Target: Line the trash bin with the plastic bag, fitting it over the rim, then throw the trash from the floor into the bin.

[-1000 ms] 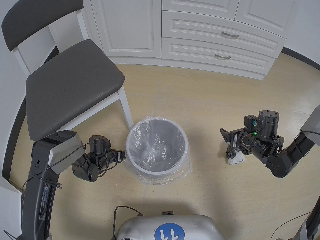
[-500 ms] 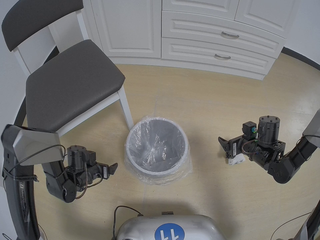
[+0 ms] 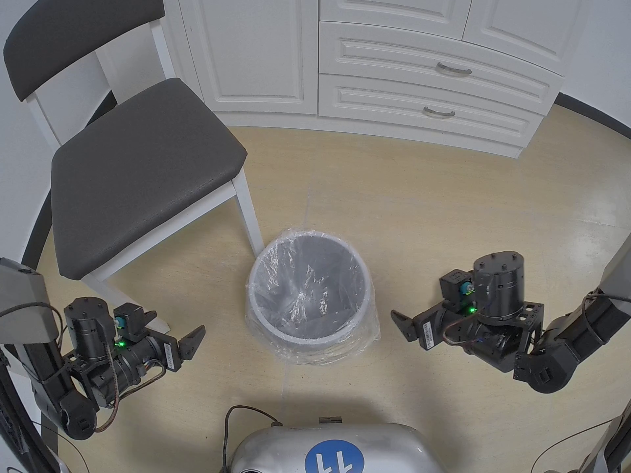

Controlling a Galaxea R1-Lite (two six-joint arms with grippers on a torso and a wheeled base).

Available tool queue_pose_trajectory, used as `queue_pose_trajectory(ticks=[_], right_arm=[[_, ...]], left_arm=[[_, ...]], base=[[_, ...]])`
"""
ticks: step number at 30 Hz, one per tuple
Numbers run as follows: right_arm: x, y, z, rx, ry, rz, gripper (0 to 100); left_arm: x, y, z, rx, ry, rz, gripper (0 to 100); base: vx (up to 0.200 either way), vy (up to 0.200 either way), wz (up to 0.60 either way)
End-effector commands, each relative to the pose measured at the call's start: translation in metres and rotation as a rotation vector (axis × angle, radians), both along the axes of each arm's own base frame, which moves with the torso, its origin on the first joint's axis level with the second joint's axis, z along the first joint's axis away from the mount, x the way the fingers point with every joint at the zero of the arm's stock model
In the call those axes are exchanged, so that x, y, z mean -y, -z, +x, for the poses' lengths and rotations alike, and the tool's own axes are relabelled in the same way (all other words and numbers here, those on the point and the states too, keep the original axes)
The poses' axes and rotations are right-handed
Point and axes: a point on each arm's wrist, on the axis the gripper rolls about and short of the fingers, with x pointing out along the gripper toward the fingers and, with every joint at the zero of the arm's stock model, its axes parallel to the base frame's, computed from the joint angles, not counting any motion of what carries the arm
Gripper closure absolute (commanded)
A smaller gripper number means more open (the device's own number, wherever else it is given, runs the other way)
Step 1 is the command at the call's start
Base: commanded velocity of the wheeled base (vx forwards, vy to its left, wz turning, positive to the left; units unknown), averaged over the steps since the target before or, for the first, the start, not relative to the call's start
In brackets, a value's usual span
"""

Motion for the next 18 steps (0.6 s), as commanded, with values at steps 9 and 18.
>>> queue_pose_trajectory(ticks=[9, 18], right_arm=[[-0.126, -0.002, 0.054, -0.204, 0.094, -0.189, 0], [-0.15, 0.029, 0.065, -0.252, 0.097, -0.277, 0]], left_arm=[[-0.011, -0.047, -0.031, 0.192, 0.027, -0.043, 0], [-0.01, -0.048, -0.029, 0.212, 0.042, -0.011, 0]], base=[[0.0, 0.0, 0.0], [0.0, 0.0, 0.0]])
